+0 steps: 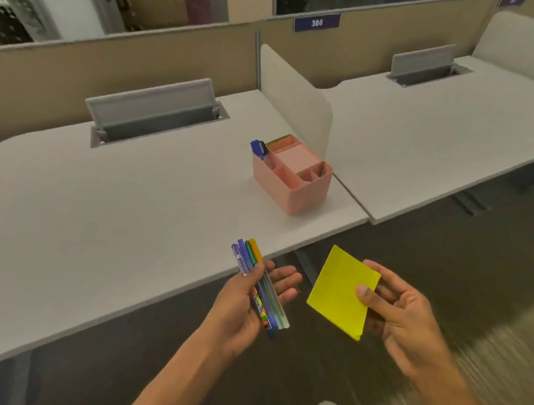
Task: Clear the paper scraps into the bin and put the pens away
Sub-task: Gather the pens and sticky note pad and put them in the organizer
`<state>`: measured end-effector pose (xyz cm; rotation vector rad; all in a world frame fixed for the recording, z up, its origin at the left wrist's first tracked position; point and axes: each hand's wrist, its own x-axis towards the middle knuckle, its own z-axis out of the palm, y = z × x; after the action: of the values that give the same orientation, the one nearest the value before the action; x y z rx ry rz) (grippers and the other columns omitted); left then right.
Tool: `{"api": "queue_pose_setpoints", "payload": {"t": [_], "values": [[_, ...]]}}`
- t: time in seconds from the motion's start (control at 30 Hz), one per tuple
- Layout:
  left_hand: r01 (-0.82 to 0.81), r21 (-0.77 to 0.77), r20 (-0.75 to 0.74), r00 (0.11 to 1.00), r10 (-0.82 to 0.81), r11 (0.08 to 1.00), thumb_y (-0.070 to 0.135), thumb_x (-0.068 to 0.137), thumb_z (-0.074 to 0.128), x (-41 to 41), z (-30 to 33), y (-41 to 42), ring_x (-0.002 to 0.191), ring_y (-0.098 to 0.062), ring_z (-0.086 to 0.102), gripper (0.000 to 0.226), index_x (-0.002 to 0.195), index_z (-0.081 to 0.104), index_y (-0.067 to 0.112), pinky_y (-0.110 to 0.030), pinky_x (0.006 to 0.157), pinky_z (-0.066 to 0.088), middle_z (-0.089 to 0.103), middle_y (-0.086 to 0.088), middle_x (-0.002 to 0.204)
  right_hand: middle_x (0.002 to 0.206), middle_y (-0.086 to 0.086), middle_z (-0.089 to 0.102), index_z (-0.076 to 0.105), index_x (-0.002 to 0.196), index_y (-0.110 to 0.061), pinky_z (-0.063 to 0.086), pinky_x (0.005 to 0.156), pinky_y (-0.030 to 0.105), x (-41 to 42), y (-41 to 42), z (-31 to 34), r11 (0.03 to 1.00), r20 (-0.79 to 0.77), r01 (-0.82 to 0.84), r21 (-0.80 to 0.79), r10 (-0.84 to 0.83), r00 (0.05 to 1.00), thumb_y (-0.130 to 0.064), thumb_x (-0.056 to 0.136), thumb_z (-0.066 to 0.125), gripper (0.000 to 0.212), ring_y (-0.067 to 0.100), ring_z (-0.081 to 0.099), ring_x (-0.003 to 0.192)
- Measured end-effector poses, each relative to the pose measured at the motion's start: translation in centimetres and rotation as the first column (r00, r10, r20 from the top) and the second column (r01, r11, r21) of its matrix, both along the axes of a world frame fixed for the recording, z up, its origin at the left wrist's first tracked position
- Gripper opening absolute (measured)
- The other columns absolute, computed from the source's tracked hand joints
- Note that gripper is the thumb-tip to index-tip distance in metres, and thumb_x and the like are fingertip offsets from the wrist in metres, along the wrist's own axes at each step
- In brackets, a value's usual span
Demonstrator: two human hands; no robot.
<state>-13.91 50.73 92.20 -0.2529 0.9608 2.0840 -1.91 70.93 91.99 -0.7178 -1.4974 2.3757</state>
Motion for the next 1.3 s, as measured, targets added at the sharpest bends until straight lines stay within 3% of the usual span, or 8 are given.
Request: {"api": "queue_pose_setpoints", "payload": {"t": [0.3,0.53,0.67,0.73,0.9,1.03,1.13,1.3], "values": [[-0.111,0.004,-0.064,0.992,0.111,0.994,0.022,0.101,0.042,-13.0,-1.6,10.5,0.107,-0.036,0.068,0.023,0.103,0.06,0.007,-0.04,0.077,0.06,0.067,-0.023,0.121,0.107,0.006,0.076,0.065,0.118,-0.018,0.062,0.064,0.037,-14.3,11.1,-0.6,0.993,0.02,-0.118,0.031,0.117,0.993,-0.01,0.072,0.073,0.048,0.024,0.073,0.095],[-0.428,-0.142,-0.205,0.895,0.397,0.892,0.025,0.103,0.039,-21.1,-1.1,16.3,0.106,-0.032,0.069,0.041,0.085,0.076,0.019,-0.046,0.092,0.056,0.072,-0.017,0.113,0.109,0.004,0.075,0.067,0.115,-0.024,0.06,0.065,0.035,-27.6,19.6,2.4,0.932,-0.003,-0.331,0.149,0.335,0.942,-0.016,0.07,0.075,0.046,0.025,0.073,0.096],[-0.565,-0.358,-0.355,0.819,0.451,0.743,0.028,0.101,0.043,-24.2,-1.2,18.5,0.07,0.0,0.072,0.031,0.086,0.071,0.023,-0.023,0.062,0.057,0.076,0.013,0.077,0.102,0.002,0.077,0.069,0.112,-0.026,0.059,0.062,0.03,-33.3,22.6,3.9,0.891,-0.023,-0.404,0.206,0.417,0.909,-0.017,0.071,0.076,0.043,0.022,0.074,0.091],[-0.579,-0.438,-0.394,0.811,0.432,0.687,0.031,0.1,0.044,-25.0,-1.8,19.5,0.065,0.002,0.07,0.023,0.097,0.062,0.019,-0.02,0.058,0.054,0.073,0.017,0.069,0.1,0.002,0.077,0.068,0.111,-0.026,0.059,0.062,0.029,-35.6,23.2,4.0,0.879,-0.028,-0.429,0.21,0.444,0.896,-0.017,0.071,0.076,0.042,0.021,0.075,0.09],[-0.549,-0.568,-0.372,0.836,0.403,0.614,0.031,0.1,0.046,-26.1,-2.9,21.8,0.107,-0.032,0.066,0.034,0.124,0.054,0.008,-0.051,0.096,0.051,0.067,-0.017,0.116,0.1,0.002,0.077,0.067,0.111,-0.025,0.059,0.063,0.029,-40.0,23.1,2.8,0.866,-0.015,-0.456,0.202,0.469,0.883,-0.006,0.08,0.072,0.037,0.021,0.075,0.091],[-0.494,-0.662,-0.305,0.864,0.401,0.563,0.035,0.098,0.047,-26.5,-4.9,22.1,0.114,-0.031,0.061,0.035,0.122,0.051,0.01,-0.052,0.099,0.049,0.059,-0.017,0.127,0.102,0.006,0.076,0.065,0.116,-0.022,0.059,0.064,0.031,-42.2,22.5,1.7,0.863,0.015,-0.462,0.204,0.469,0.883,-0.002,0.083,0.07,0.039,0.023,0.074,0.092],[-0.416,-0.736,-0.286,0.906,0.311,0.535,0.042,0.097,0.045,-26.6,-5.7,22.2,0.137,-0.03,0.042,0.047,0.136,0.045,0.016,-0.054,0.107,0.042,0.041,-0.011,0.149,0.102,0.008,0.076,0.063,0.121,-0.017,0.059,0.063,0.031,-43.4,22.0,1.1,0.857,0.032,-0.467,0.217,0.471,0.881,0.0,0.083,0.069,0.041,0.026,0.074,0.091],[-0.381,-0.766,-0.352,0.923,0.158,0.518,0.042,0.096,0.048,-25.7,-6.4,21.8,0.144,-0.027,0.027,0.053,0.144,0.035,0.025,-0.047,0.105,0.043,0.021,-0.006,0.157,0.101,0.007,0.074,0.066,0.113,-0.025,0.061,0.064,0.034,-45.7,21.4,0.8,0.819,0.032,-0.435,0.373,0.457,0.889,0.0,0.086,0.068,0.037,0.024,0.073,0.09]]}}
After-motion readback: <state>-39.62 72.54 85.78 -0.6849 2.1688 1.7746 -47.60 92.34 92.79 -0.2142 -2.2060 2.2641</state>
